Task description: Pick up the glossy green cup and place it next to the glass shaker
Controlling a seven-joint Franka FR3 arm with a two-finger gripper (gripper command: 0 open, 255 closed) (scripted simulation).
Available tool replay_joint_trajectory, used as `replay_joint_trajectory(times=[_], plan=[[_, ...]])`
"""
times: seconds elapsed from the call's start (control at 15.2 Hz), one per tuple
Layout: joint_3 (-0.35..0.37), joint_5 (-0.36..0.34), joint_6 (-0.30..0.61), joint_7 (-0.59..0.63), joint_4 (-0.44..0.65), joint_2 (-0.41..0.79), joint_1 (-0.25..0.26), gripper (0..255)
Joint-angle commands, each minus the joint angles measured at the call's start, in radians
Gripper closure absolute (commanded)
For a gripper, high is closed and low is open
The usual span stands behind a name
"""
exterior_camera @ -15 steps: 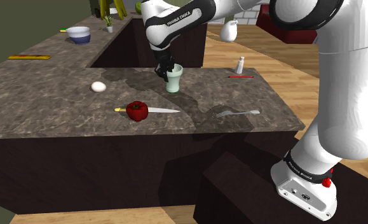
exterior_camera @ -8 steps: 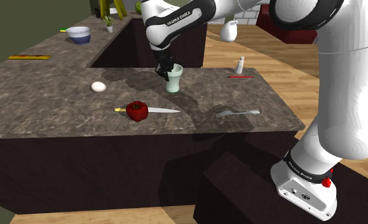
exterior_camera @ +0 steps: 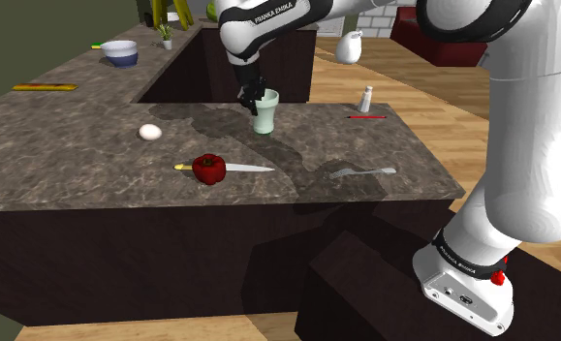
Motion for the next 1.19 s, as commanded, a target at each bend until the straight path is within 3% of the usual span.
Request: replay_joint_trajectory(times=[0.0, 1.12], plan=[[0.001, 0.002, -0.022, -0.003, 0.017, -0.006, 0.002, 255], [0.004, 0.012, -0.237, -0.040, 0.216, -0.024, 0.010, 255]])
